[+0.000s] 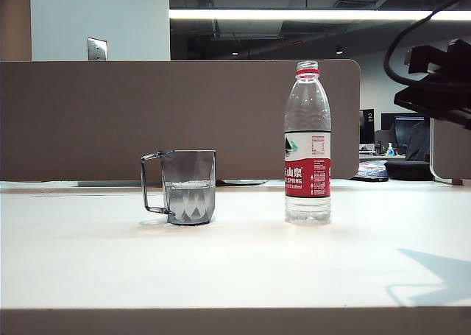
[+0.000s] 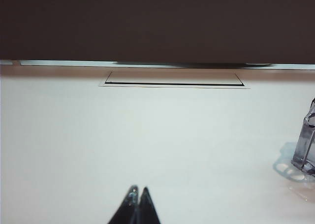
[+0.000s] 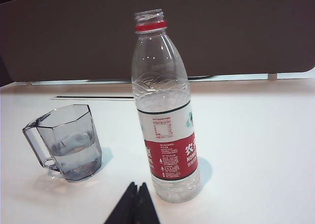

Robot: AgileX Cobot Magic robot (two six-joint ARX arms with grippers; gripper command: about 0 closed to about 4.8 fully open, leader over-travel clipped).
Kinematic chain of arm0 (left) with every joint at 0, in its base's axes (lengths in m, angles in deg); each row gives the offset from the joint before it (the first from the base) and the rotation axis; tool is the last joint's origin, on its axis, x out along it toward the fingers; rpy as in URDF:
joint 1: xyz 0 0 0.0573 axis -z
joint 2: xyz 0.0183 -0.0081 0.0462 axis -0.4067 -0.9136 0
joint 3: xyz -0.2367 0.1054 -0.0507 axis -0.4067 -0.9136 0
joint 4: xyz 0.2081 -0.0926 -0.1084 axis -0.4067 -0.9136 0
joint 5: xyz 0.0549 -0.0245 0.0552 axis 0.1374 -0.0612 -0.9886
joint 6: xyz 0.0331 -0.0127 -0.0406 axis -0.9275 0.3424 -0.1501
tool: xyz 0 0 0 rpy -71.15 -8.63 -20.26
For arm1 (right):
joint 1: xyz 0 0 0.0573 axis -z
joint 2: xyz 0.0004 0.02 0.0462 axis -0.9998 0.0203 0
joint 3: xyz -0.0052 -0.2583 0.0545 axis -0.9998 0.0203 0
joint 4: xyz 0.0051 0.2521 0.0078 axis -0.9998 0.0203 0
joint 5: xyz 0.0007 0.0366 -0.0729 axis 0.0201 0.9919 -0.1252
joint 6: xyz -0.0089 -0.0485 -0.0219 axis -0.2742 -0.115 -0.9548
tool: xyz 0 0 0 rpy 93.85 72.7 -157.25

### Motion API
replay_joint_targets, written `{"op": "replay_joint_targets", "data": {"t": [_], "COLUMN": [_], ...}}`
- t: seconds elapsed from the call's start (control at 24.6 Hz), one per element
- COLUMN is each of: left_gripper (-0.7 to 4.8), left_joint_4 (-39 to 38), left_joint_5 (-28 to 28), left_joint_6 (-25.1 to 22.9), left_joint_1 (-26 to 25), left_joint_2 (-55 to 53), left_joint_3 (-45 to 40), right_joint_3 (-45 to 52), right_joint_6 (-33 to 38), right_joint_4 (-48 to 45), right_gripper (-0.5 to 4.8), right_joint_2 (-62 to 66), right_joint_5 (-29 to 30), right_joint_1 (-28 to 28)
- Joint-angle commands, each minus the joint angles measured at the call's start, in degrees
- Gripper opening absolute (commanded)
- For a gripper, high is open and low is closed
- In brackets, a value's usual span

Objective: Pick up the mineral water bottle on the table and pour water into the mug until it's half full.

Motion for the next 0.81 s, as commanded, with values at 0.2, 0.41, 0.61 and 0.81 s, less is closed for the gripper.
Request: {"op": "replay_joint_targets", "data": {"t": [0.2, 0.41, 0.61, 0.81], "left_gripper": [-0.05, -0.05, -0.05, -0.05], "left_joint_4": [0.6, 0.6, 0.6, 0.6], "left_joint_5": [0.2, 0.2, 0.2, 0.2], "left_joint_6": [0.0, 0.0, 0.0, 0.0], "left_joint_1": [0.0, 0.0, 0.0, 0.0], "left_joint_2": [0.0, 0.0, 0.0, 0.0], "left_joint_3": [0.2, 0.2, 0.2, 0.2], "right_joint_3": [0.2, 0.2, 0.2, 0.2], "right_joint_6": [0.2, -7.4, -7.6, -6.1], "right_joint_4": [0.3, 1.7, 11.2, 28.8], "right_gripper": [-0.01, -0.01, -0.01, -0.01], "right_joint_2": [-0.2, -0.6, -8.2, -24.0], "right_joint_5": [-0.1, -1.4, -0.3, 16.7], "right_joint_1": [-0.1, -0.1, 6.1, 25.3]}}
